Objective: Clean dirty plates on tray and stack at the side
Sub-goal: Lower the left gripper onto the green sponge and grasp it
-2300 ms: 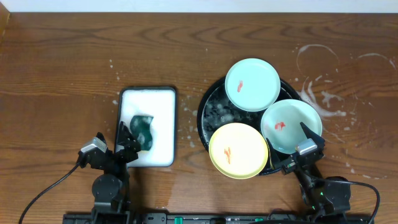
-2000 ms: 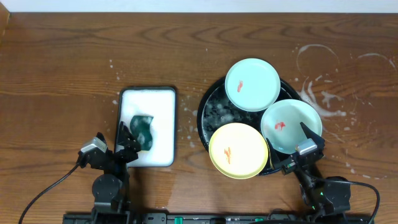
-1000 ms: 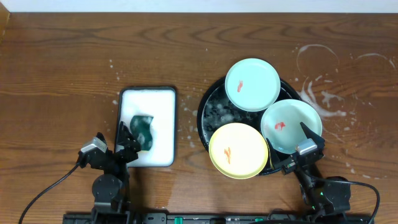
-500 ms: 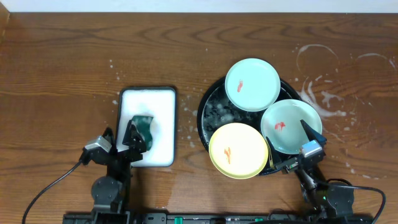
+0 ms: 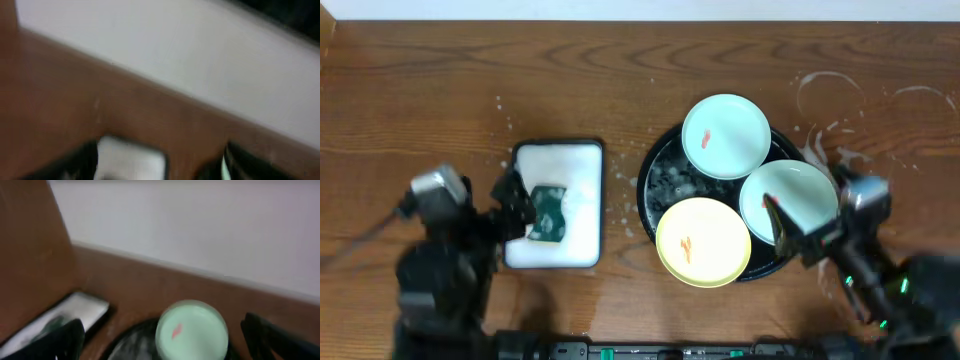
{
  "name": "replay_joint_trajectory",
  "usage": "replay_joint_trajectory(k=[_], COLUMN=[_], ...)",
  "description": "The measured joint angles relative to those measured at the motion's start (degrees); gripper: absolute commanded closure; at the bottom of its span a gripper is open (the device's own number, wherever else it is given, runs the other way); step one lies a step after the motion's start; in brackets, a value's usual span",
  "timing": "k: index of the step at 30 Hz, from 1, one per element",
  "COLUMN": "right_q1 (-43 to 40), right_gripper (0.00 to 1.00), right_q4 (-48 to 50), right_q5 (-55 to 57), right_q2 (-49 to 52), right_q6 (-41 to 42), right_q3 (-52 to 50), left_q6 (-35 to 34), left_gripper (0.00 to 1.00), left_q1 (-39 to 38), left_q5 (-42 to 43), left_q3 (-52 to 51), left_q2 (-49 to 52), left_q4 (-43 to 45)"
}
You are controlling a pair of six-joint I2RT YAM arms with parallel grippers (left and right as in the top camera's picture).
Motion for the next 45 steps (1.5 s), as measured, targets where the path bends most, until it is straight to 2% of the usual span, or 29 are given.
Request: replay_joint_trajectory(k=[3,8,15,19,24,28,30,34,37,40,41,43,45], right_q1=[0.00,0.00,0.00,0.00,0.00,0.00,0.00,0.00,0.00,0.00,0.00,0.00,0.00], right_gripper=[0.01,0.01,0.01,0.01,0.01,0.01,0.01,0.01,0.01,0.01,0.01,0.01,0.01], right_q4=[-12.61,-24.44,-28.04,-28.61,-28.55,-28.55,-28.55,-28.61,-28.85,-28.85,-28.85,-29.00,-29.35], right_q5=[-0.42,-0.72,-4.26,-7.76,-9.97,-10.32,-10.38,-10.49,-10.51,-10.49,-10.51,-10.51,-10.51], right_q2=[11.91,27.65,37.44,39.08,39.08,39.08,39.08,39.08,39.08,39.08,39.08,39.08,39.08], right_q6=[0.17,0.00,0.13,0.13,0.13,0.13,0.13,0.13,0.13,0.13,0.13,0.13,0.13], right_q3=[13.09,26.62,28.79,28.79,28.81,28.83,28.83,28.83,28.85,28.83,28.85,28.85,28.85], left_q6=[1.05,1.46,1.46,2.43,3.13,3.17,3.19,4.52,6.64,8.35,8.68,9.11,9.51], left_gripper=[0.19,0.19,0.19,0.28,0.29,0.30,0.40,0.45,0.58,0.65,0.71,0.92,0.93], left_q1=[0.00,0.00,0.00,0.00,-0.04,-0.04,-0.04,-0.04,-0.04,-0.04,-0.04,-0.04,-0.04], left_q5=[0.02,0.24,2.78,2.82,1.38,0.57,0.42,0.44,2.29,3.26,3.23,3.23,3.39], left_q3=[11.19,18.49,18.47,18.47,17.11,12.50,10.97,10.51,10.47,10.75,10.95,11.39,12.20], left_q2=[9.64,20.20,27.06,29.75,34.67,43.10,49.09,60.04,66.64,71.36,71.91,73.09,74.25], left_q4=[-11.69,-22.16,-29.46,-31.82,-30.88,-27.76,-25.86,-23.50,-21.55,-19.28,-19.04,-18.60,-18.34])
